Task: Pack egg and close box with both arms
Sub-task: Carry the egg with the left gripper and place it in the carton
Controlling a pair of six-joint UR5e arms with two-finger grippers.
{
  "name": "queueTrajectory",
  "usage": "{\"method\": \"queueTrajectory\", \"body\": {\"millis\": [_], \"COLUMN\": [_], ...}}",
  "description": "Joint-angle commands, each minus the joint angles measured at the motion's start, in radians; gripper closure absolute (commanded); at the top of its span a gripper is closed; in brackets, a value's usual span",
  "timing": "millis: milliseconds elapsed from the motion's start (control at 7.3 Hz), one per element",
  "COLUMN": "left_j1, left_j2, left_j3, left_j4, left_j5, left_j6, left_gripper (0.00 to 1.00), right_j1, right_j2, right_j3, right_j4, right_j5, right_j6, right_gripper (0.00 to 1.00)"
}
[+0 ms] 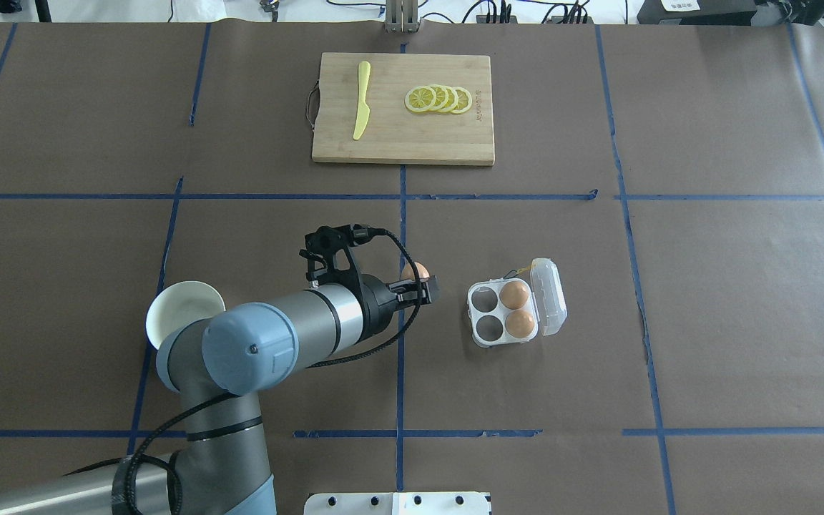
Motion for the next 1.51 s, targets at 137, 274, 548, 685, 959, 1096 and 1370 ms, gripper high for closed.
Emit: {"method": "queueTrajectory", "body": {"millis": [137, 274, 548, 685, 959, 1096, 1370], "left_j1": [0.043, 0.043, 0.044, 0.05, 0.061, 0.063, 0.063], "left_j2": [-0.118, -0.17, -0.175, -0.186, -0.201, -0.223, -0.227], "left_j3": [0.12, 0.186, 0.21, 0.233, 0.259, 0.294, 0.296], "left_j4": [-0.1, -0.101, -0.101, -0.101, -0.101, -0.101, -0.1], "left_j5": [0.032, 0.032, 0.032, 0.034, 0.04, 0.04, 0.04], "left_j6": [0.178, 0.187, 0.188, 0.188, 0.188, 0.188, 0.187], "left_gripper": [1.0, 1.0, 1.0, 1.0, 1.0, 1.0, 0.87], "right_j1": [0.002, 0.0, 0.002, 0.002, 0.002, 0.002, 0.002], "right_j2": [0.001, 0.002, 0.013, 0.013, 0.013, 0.013, 0.013], "right_j3": [0.0, 0.0, 0.0, -0.001, -0.001, -0.001, 0.0], "right_j4": [-0.002, -0.002, -0.007, -0.007, -0.005, -0.005, -0.004], "right_j5": [0.006, 0.006, 0.006, 0.006, 0.008, 0.006, 0.008], "right_j6": [0.001, 0.001, 0.006, 0.006, 0.006, 0.006, 0.006], "right_gripper": [0.0, 0.0, 0.0, 0.0, 0.0, 0.0, 0.0]}}
